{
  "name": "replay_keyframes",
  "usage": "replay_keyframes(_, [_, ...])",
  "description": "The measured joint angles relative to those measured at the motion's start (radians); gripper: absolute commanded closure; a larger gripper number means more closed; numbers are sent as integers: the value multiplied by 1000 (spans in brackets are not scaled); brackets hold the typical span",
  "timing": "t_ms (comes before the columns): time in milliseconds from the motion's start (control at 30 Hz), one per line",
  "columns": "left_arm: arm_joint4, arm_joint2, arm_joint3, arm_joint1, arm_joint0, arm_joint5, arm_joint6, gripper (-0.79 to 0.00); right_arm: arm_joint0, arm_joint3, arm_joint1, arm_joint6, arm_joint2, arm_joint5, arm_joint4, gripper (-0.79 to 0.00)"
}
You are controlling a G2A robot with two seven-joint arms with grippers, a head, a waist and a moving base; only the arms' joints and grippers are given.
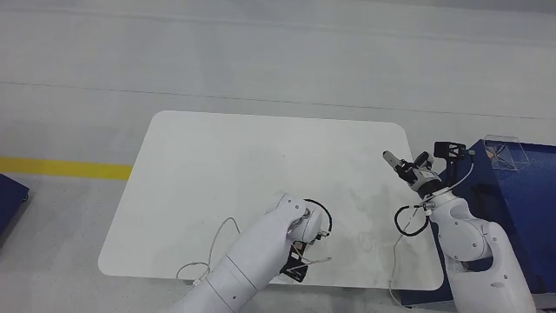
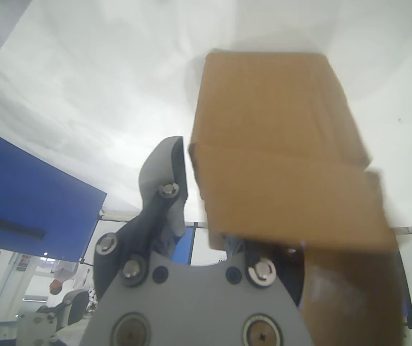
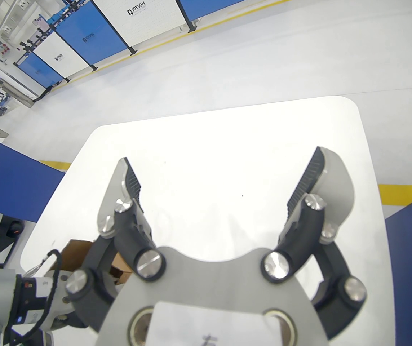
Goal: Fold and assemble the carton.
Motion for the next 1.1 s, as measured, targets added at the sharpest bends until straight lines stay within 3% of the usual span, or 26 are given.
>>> replay_keyframes(100, [5,5,-28,-7,1,12,-26,-785,0,0,0,0,0,0,0,-785])
replay_keyframes(167, [37,11,-100,-4,28,21,-22,-785,0,0,0,0,0,0,0,-785])
replay_keyframes(300, [191,17,-347,28,138,61,7,-785,-3,-1,0,14,-3,-7,6,-785])
replay_keyframes(433, [490,31,-655,91,307,256,32,-785,4,-14,6,118,-6,-30,26,-785])
replay_keyframes(567, [700,-26,-830,152,492,447,-98,-785,4,-31,10,211,-28,-60,34,-785])
replay_keyframes(667, [822,-86,-859,192,617,564,-261,-785,7,-40,11,276,-48,-60,70,-785])
replay_keyframes(733, [842,-92,-856,196,641,579,-329,-785,9,-41,11,293,-49,-61,77,-785])
replay_keyframes(1000, [834,-90,-853,195,628,573,-278,-785,9,-31,11,310,-62,-69,95,-785])
replay_keyframes(1100, [942,-84,-830,206,617,594,-262,-785,31,-19,12,382,-103,-86,152,-785])
